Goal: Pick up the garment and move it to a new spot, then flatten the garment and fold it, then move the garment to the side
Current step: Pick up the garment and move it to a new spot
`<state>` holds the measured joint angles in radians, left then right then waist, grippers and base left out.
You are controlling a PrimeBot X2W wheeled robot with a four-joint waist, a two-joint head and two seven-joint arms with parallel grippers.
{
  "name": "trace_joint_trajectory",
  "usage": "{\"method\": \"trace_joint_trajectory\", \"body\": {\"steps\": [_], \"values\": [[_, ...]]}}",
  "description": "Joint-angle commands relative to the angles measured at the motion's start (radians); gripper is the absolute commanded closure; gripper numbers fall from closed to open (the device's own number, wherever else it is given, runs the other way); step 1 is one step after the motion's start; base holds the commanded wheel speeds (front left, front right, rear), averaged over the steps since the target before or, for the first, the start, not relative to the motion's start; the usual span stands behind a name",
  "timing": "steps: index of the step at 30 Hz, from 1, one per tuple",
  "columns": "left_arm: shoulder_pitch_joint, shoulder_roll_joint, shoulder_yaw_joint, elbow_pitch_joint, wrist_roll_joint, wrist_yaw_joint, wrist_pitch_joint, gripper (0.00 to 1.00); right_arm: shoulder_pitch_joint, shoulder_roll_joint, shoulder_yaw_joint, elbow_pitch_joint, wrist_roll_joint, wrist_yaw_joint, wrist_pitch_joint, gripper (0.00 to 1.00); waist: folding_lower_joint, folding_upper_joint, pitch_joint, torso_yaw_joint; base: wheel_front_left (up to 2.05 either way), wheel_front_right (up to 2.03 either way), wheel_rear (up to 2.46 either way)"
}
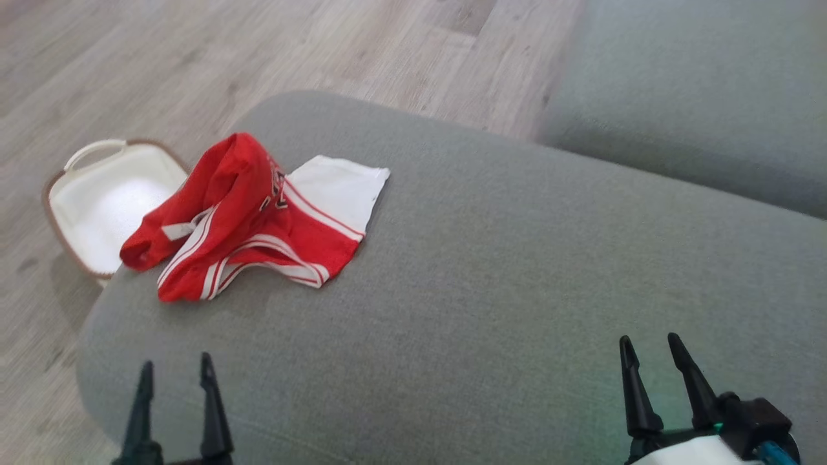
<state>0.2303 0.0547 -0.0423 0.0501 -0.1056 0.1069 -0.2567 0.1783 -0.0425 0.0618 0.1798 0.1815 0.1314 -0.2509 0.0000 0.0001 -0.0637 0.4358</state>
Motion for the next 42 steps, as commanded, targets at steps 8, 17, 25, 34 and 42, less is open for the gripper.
{"method": "trace_joint_trajectory", "body": {"steps": [8, 17, 25, 34, 42], "values": [[-0.367, 0.096, 0.089, -0.081, 0.048, -0.035, -0.005, 0.0, -0.081, -0.082, 0.026, -0.057, -0.049, -0.001, -0.011, 0.0, 0.0, -0.0001, 0.197, -0.004, 0.0, 0.0, 0.0], [-0.857, 0.148, 0.091, 0.278, -0.012, -0.081, 0.196, 0.0, -0.143, -0.227, 0.025, -0.104, -0.059, -0.001, -0.011, 0.0, 0.0, -0.0001, 0.387, -0.026, 0.0, 0.0, 0.0], [-1.012, 0.161, 0.097, 0.678, -0.044, -0.08, 0.349, 0.0, -0.192, -0.286, 0.031, -0.148, -0.054, -0.001, -0.011, 0.0, 0.0, -0.0001, 0.476, -0.068, 0.0, 0.0, 0.0], [-1.084, 0.207, 0.087, 0.881, -0.053, -0.134, 0.183, 1.0, -0.221, -0.257, 0.037, -0.134, -0.046, -0.001, -0.011, 0.0, 0.0, -0.0001, 0.448, -0.115, 0.0, 0.0, 0.0], [-1.127, 0.24, 0.05, 0.847, -0.041, -0.187, 0.072, 1.0, -0.217, -0.185, 0.058, -0.103, -0.033, -0.001, -0.011, 0.0, 0.0, -0.0001, 0.328, -0.178, 0.0, 0.0, 0.0]]}}
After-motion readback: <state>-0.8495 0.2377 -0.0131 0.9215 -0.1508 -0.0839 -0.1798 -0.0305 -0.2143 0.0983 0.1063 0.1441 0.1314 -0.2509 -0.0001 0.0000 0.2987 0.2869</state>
